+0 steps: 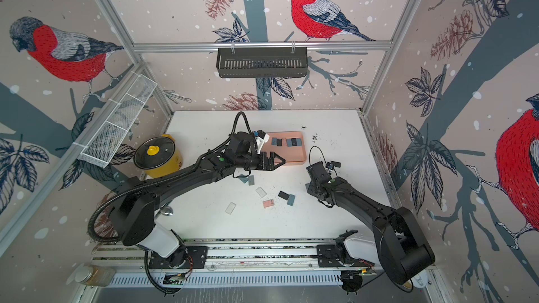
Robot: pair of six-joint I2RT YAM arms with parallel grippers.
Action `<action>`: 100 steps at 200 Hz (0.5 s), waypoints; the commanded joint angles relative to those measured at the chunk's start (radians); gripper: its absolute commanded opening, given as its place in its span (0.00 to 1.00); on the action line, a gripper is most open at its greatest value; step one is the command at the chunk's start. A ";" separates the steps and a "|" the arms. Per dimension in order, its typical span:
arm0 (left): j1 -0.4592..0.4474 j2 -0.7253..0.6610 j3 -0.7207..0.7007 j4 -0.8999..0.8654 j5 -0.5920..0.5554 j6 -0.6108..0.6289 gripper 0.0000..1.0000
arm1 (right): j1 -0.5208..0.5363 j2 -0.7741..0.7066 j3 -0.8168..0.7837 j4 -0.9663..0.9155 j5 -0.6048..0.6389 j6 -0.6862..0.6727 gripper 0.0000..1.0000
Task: Put the eraser in the storage box
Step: Pick up the eraser from the center of the board.
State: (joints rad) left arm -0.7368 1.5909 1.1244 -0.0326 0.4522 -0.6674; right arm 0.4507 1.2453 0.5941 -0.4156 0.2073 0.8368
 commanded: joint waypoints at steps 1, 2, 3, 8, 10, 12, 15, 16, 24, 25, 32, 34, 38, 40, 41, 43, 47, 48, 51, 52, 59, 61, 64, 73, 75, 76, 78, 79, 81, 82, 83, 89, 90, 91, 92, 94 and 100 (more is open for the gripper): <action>0.010 0.000 0.009 0.031 0.016 -0.027 0.97 | 0.001 0.023 0.072 -0.036 -0.002 -0.075 0.19; 0.011 0.000 0.009 0.030 0.017 -0.027 0.97 | 0.001 0.026 0.076 -0.037 -0.001 -0.078 0.19; 0.012 0.000 0.010 0.030 0.016 -0.028 0.97 | 0.001 0.028 0.080 -0.038 -0.001 -0.080 0.19; 0.017 -0.003 0.011 0.027 0.017 -0.033 0.97 | 0.001 0.035 0.096 -0.044 0.002 -0.091 0.19; 0.018 -0.003 0.010 0.026 0.018 -0.035 0.97 | 0.002 0.038 0.106 -0.044 0.003 -0.097 0.19; 0.021 -0.004 0.009 0.024 0.019 -0.035 0.97 | 0.002 0.040 0.115 -0.045 0.003 -0.102 0.19; 0.024 -0.006 0.010 0.023 0.020 -0.038 0.97 | 0.001 0.046 0.124 -0.047 0.003 -0.111 0.19; 0.026 -0.006 0.010 0.021 0.020 -0.038 0.97 | 0.001 0.048 0.130 -0.047 0.004 -0.114 0.19; 0.038 -0.009 0.008 0.014 0.025 -0.045 0.97 | 0.000 0.066 0.161 -0.050 0.004 -0.137 0.20; 0.039 -0.009 0.008 0.013 0.026 -0.046 0.97 | 0.000 0.069 0.165 -0.050 0.004 -0.140 0.20; 0.054 -0.013 0.007 0.005 0.032 -0.053 0.97 | 0.001 0.092 0.198 -0.053 0.005 -0.162 0.20; 0.057 -0.015 0.006 0.004 0.035 -0.055 0.97 | 0.001 0.098 0.209 -0.054 0.003 -0.167 0.20; 0.066 -0.017 0.004 0.001 0.043 -0.059 0.97 | 0.002 0.115 0.229 -0.058 0.003 -0.180 0.20; 0.072 -0.018 0.002 0.001 0.047 -0.061 0.97 | 0.003 0.123 0.240 -0.058 0.002 -0.186 0.20; 0.074 -0.018 0.001 0.001 0.049 -0.063 0.97 | 0.003 0.128 0.245 -0.059 0.002 -0.189 0.20; 0.079 -0.020 -0.001 0.000 0.054 -0.064 0.97 | 0.003 0.137 0.257 -0.061 0.001 -0.194 0.20; 0.089 -0.022 -0.002 -0.002 0.063 -0.066 0.97 | 0.003 0.153 0.278 -0.063 0.000 -0.205 0.20; 0.092 -0.022 -0.003 -0.003 0.064 -0.067 0.97 | 0.004 0.159 0.283 -0.063 0.000 -0.208 0.20; 0.101 -0.024 -0.003 -0.005 0.070 -0.069 0.97 | 0.006 0.171 0.299 -0.062 -0.001 -0.215 0.20; 0.103 -0.024 -0.003 -0.006 0.072 -0.070 0.97 | 0.006 0.175 0.302 -0.063 -0.002 -0.218 0.20; 0.122 -0.026 -0.003 -0.018 0.084 -0.072 0.97 | 0.010 0.207 0.343 -0.062 -0.005 -0.237 0.20; 0.127 -0.027 -0.002 -0.022 0.087 -0.072 0.97 | 0.011 0.216 0.355 -0.063 -0.005 -0.242 0.20; 0.135 -0.028 -0.001 -0.027 0.093 -0.071 0.97 | 0.013 0.230 0.370 -0.064 -0.006 -0.250 0.20; 0.160 -0.030 0.002 -0.040 0.108 -0.073 0.97 | 0.022 0.270 0.425 -0.064 0.000 -0.272 0.20; 0.166 -0.031 0.002 -0.042 0.112 -0.074 0.97 | 0.024 0.281 0.437 -0.064 0.003 -0.277 0.20; 0.169 -0.031 0.002 -0.042 0.113 -0.076 0.97 | 0.025 0.285 0.443 -0.064 0.004 -0.278 0.20; 0.174 -0.032 0.001 -0.043 0.118 -0.077 0.97 | 0.026 0.296 0.454 -0.063 0.007 -0.282 0.20; 0.177 -0.032 0.000 -0.044 0.120 -0.078 0.97 | 0.027 0.301 0.461 -0.064 0.010 -0.284 0.20; 0.182 -0.032 0.000 -0.043 0.125 -0.079 0.97 | 0.030 0.311 0.473 -0.064 0.011 -0.288 0.20; 0.184 -0.032 0.001 -0.044 0.128 -0.079 0.97 | 0.030 0.317 0.480 -0.064 0.012 -0.289 0.20; 0.187 -0.033 0.001 -0.045 0.130 -0.080 0.97 | 0.031 0.322 0.486 -0.064 0.013 -0.291 0.20; 0.205 -0.031 0.006 -0.054 0.144 -0.081 0.97 | 0.036 0.353 0.520 -0.063 0.012 -0.302 0.20; 0.207 -0.031 0.007 -0.057 0.147 -0.080 0.97 | 0.037 0.359 0.527 -0.062 0.011 -0.305 0.20; 0.211 -0.030 0.009 -0.061 0.149 -0.081 0.97 | 0.039 0.364 0.535 -0.063 0.011 -0.307 0.20; 0.213 -0.030 0.011 -0.064 0.150 -0.080 0.97 | 0.039 0.370 0.541 -0.062 0.010 -0.309 0.20; 0.219 -0.029 0.014 -0.071 0.155 -0.079 0.97 | 0.040 0.380 0.556 -0.062 0.007 -0.313 0.20; 0.237 -0.026 0.025 -0.089 0.167 -0.073 0.97 | 0.047 0.418 0.596 -0.064 0.003 -0.324 0.21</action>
State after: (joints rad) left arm -0.5457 1.5677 1.1244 -0.0765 0.5419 -0.7334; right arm 0.4801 1.5715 1.0805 -0.4736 0.2081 0.5949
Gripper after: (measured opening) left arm 0.972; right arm 0.225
